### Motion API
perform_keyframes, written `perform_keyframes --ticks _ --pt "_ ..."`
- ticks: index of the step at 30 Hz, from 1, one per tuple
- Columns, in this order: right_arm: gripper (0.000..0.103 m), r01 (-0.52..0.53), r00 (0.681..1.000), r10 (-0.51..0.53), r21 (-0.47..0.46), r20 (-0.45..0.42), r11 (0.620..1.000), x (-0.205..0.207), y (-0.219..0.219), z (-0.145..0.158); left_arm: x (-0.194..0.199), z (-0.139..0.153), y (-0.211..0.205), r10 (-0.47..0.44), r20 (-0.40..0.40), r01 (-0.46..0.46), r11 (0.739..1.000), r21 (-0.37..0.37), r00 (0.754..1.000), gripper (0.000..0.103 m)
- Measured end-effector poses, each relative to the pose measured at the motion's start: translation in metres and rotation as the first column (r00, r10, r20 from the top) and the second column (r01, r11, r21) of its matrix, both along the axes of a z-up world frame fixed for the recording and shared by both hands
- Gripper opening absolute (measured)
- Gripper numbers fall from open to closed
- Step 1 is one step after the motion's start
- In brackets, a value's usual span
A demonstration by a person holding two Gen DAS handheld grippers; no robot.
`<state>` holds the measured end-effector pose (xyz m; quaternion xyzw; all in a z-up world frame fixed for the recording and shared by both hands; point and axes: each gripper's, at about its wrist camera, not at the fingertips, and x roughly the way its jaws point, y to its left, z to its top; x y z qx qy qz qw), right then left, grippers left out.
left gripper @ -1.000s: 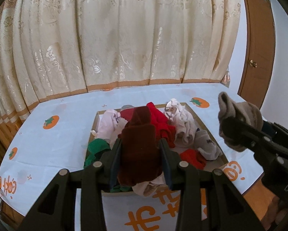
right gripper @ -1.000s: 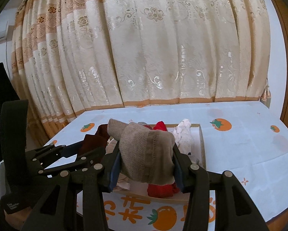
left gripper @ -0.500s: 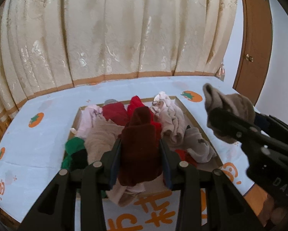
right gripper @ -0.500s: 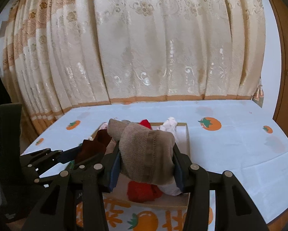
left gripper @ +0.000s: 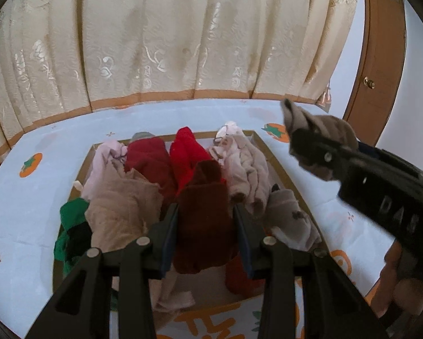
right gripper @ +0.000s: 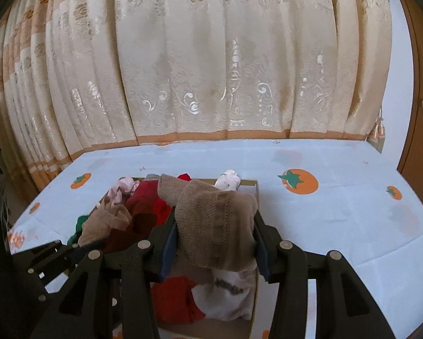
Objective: Take underwear out of drawer
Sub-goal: 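Carry both held garments over the cardboard tray and lower them in, then open both tools to release the garments into the tray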
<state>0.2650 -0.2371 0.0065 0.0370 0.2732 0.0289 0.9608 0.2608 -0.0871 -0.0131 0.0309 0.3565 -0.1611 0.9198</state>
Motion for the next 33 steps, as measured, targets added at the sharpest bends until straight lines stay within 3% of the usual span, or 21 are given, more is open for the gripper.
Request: perform_keyframes --ticks 10,17,24,27,33 --pt "0.049 0.011 1.000 -0.011 0.050 -0.011 0.999 0.028 -0.022 0.018 0.021 0.024 0.027 0.061 0.036 -0.060 0.998 -0.018 0.997 0.037" --pt "0.049 -0.075 0.992 0.082 0.073 -0.099 0.994 0.065 0.005 0.011 0.013 -0.003 0.012 0.012 -0.049 -0.014 0.999 -0.033 0.999 0.037" --pt "0.050 -0.129 0.966 0.146 0.091 -0.214 0.987 0.070 0.030 -0.021 0.009 -0.025 0.007 0.028 -0.030 -0.027 0.999 0.042 0.999 0.037" --pt "0.051 -0.138 0.963 0.149 0.062 -0.226 0.988 0.074 0.038 -0.029 0.013 -0.034 0.003 0.030 -0.026 -0.029 0.998 0.064 0.999 0.037" --pt "0.053 -0.137 0.954 0.154 0.080 -0.259 0.987 0.094 0.043 -0.046 0.021 -0.045 -0.004 0.044 0.020 -0.047 0.990 0.131 0.999 0.046"
